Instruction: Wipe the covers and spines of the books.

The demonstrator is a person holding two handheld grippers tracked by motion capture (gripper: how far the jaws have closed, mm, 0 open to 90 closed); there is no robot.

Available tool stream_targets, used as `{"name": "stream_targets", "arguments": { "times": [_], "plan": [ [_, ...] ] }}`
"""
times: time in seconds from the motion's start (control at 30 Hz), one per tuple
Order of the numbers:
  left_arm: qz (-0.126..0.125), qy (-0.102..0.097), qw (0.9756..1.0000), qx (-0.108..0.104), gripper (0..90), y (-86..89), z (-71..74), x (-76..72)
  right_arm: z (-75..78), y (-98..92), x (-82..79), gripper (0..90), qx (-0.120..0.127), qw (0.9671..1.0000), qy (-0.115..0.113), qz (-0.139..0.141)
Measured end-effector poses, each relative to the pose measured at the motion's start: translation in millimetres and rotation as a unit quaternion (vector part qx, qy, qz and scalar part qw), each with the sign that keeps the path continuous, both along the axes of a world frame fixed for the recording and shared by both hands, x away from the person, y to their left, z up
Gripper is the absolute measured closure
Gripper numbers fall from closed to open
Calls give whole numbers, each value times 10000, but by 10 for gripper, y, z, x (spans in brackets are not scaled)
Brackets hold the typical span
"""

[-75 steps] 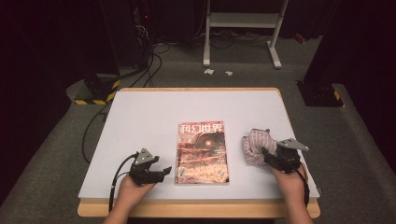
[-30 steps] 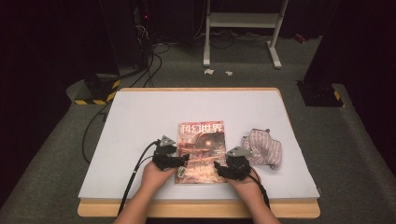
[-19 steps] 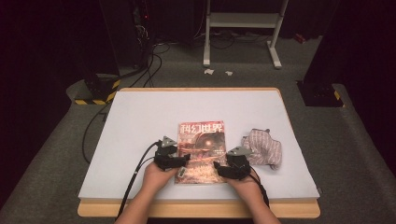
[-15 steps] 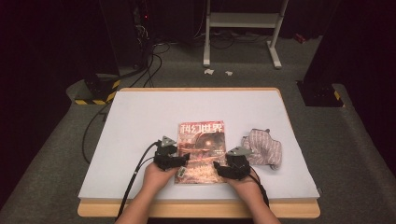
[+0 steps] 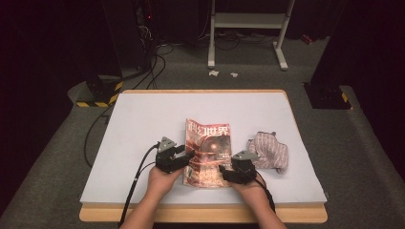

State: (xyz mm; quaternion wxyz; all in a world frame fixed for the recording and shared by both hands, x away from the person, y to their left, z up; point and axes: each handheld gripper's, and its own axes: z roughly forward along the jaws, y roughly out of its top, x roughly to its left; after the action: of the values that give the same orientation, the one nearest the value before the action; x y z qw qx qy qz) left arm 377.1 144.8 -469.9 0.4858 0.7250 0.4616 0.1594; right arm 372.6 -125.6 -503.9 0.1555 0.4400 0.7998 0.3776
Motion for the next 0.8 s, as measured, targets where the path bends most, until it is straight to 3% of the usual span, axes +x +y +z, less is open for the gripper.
{"name": "stream_targets", "arguments": {
  "times": [0.17,0.27,0.43,0.53,0.57,0.67,0.8],
  "plan": [
    [-225,-3,9997,-98,493,-84,45,-42,-1,-7,-7,368,3,10000,-24,-42],
    [-225,2,9997,-58,495,-99,46,-53,-2,-10,-8,368,-5,10000,-42,-48],
    [-312,187,9991,-209,502,-57,40,-38,-2,-8,-12,368,-17,10000,-55,-48],
    [-538,458,9975,-91,527,-117,-43,-34,-2,-8,-11,369,-11,10000,-52,-62],
    [-533,401,9978,19,522,-136,-62,-47,-2,-7,-12,369,-14,10000,-55,-62],
    [-524,439,9974,-220,522,-85,-61,-34,-1,-5,-15,369,-25,10000,-69,-61],
    [-435,295,9985,-147,535,-29,-1,-45,-2,-1,-19,368,-28,9999,-79,-72]
  ]
}}
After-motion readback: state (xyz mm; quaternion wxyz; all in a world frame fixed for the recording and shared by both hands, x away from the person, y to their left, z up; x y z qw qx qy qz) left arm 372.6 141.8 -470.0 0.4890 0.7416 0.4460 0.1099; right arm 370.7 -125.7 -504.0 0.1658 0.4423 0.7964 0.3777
